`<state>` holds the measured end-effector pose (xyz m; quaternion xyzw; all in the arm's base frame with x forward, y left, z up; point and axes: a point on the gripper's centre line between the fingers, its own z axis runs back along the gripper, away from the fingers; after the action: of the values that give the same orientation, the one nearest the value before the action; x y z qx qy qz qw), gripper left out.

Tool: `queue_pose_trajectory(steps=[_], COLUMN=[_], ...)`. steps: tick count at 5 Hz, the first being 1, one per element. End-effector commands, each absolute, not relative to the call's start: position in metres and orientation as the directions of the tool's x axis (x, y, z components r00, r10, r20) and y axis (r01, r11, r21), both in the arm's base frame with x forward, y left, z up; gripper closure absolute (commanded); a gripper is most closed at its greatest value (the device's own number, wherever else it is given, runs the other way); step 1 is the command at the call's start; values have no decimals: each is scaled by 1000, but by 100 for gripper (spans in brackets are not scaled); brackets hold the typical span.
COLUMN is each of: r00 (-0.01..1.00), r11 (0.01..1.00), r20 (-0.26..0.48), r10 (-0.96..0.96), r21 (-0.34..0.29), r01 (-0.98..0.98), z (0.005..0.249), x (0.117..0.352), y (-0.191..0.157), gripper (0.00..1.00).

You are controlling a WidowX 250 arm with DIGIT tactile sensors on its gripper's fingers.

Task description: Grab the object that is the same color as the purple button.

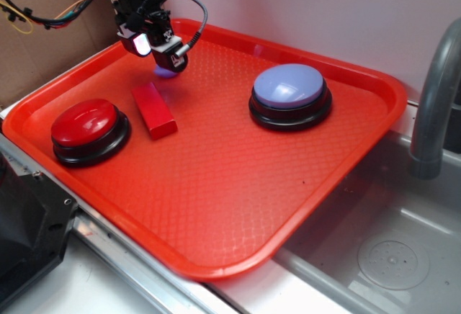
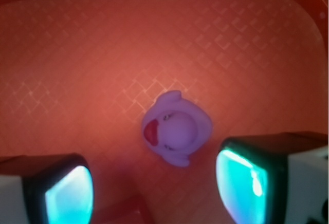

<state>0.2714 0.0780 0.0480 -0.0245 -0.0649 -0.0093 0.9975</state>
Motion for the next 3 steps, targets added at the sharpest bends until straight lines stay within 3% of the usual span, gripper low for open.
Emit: queue_pose_trajectory(steps=[1, 3], r00=[991, 993], r11=[1000, 1000], r20=[136, 115], r10=[-20, -22], r21=[17, 7], r01=[18, 22], z=[45, 23], x=[295, 303], y=[84, 81], gripper=[0, 0])
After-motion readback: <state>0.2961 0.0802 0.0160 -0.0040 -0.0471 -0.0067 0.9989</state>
